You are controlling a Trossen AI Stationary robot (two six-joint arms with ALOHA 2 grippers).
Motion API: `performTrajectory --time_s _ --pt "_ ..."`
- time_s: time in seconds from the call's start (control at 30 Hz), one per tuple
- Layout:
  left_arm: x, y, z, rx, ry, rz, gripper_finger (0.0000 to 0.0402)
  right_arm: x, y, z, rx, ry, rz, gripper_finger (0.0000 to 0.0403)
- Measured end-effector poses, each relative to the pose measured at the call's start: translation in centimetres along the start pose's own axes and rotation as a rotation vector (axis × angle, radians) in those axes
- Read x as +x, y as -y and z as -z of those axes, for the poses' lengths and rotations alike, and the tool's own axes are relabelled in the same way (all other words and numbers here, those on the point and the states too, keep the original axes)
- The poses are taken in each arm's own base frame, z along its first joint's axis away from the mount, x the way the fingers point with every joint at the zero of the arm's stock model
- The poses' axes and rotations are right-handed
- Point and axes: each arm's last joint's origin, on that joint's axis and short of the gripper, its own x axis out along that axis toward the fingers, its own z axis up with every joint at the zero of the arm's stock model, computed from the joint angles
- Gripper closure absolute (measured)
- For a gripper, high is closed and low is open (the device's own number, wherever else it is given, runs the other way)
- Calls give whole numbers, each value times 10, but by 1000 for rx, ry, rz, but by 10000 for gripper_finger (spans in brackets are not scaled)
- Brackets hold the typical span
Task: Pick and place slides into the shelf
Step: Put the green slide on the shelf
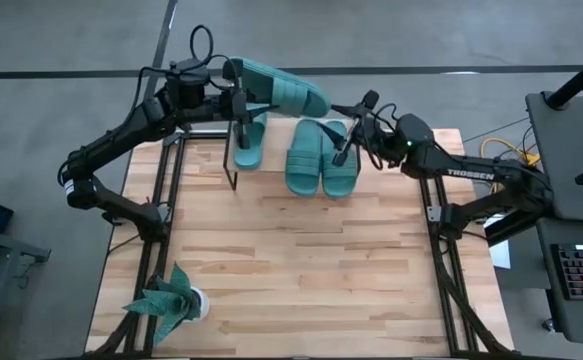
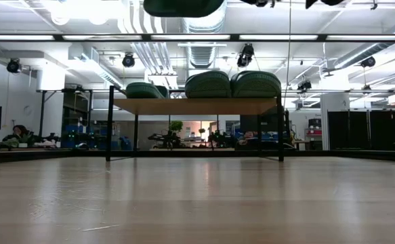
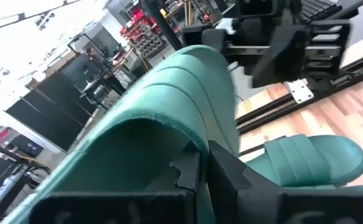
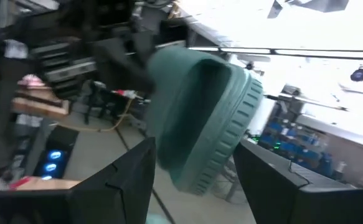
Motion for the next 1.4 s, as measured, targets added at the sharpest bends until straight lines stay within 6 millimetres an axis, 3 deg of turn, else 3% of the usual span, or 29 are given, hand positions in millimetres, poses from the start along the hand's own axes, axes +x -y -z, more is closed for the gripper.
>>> performTrajectory --time_s 0.3,0.43,0.67,0.87,1.03,1.23,1.4 --pt "2 6 -1 0 21 39 401 20 13 -3 43 -6 53 212" --pt "2 7 -2 0 31 52 401 25 14 2 36 -76 25 255" --pt "3 8 -1 17 24 61 401 26 16 2 -11 -106 15 371" --pt "3 9 -1 16 23 64 395 19 19 -4 -21 -116 10 371" --pt "3 8 -1 123 -20 11 355 7 24 -13 -5 -141 7 371" --pt "3 10 -6 254 -91 -77 269 -15 32 -25 3 -229 50 372" --pt "-10 9 -14 291 -119 -142 203 -34 38 -35 22 -269 74 372"
